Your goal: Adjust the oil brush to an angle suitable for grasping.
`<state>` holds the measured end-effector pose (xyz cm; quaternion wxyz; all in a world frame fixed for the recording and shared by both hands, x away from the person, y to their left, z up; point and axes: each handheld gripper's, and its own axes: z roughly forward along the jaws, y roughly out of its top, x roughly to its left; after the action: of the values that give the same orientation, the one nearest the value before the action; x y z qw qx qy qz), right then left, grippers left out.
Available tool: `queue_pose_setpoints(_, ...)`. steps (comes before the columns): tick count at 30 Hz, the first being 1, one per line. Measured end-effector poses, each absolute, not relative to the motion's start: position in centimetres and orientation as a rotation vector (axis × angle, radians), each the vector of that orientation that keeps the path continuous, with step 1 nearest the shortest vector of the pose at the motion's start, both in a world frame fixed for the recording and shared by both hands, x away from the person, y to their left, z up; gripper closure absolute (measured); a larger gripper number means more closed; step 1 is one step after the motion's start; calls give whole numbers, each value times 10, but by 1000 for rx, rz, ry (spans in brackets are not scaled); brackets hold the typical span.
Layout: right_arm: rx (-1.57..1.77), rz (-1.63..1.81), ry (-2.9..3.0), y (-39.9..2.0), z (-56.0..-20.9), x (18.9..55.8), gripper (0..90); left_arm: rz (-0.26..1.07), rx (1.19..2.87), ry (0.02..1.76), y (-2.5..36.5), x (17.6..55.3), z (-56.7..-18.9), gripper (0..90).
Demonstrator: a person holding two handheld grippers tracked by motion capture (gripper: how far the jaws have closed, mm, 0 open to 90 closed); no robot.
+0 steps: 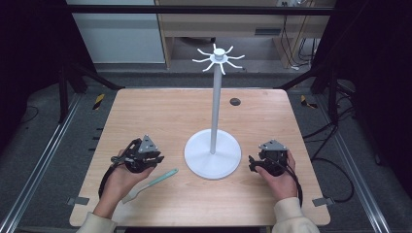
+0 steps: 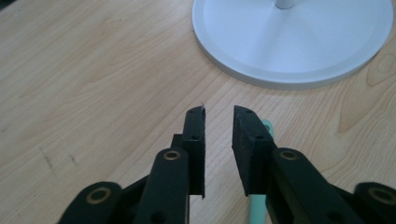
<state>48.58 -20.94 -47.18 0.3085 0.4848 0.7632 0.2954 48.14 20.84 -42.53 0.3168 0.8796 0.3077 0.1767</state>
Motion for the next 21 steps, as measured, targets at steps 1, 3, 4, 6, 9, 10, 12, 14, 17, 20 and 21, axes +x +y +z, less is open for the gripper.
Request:
queue_pose_setpoints(1,1286,782,2019,-209,-472,486,145,452,2317,811,208,482,-427,793)
queue_pose_setpoints(3,1282,781,2029,-208,-472,486,161,445,2336,815,208,483,-431,840)
queue_pose_setpoints(4,1282,781,2029,-208,-472,486,161,438,2339,815,208,483,-433,840)
queue_pose_setpoints(6,1276,774,2037,-206,-473,487,161,418,2345,821,208,485,-437,870)
queue_pose_setpoints(9,1281,776,2034,-206,-473,487,161,392,2360,833,206,488,-444,884)
queue_pose_setpoints(10,1288,781,2033,-206,-473,487,161,380,2369,833,205,490,-447,891)
queue_pose_setpoints(12,1284,778,2037,-207,-473,488,161,373,2392,834,204,491,-450,900)
queue_pose_setpoints(14,1281,778,2039,-206,-474,488,161,363,2399,836,202,492,-454,900)
queue_pose_setpoints(17,1282,776,2041,-206,-474,487,161,349,2405,831,200,492,-457,900)
queue_pose_setpoints(20,1273,774,2047,-205,-474,488,161,334,2434,813,196,493,-462,900)
queue_pose_setpoints(21,1275,773,2048,-205,-474,488,161,329,2445,806,195,494,-463,900)
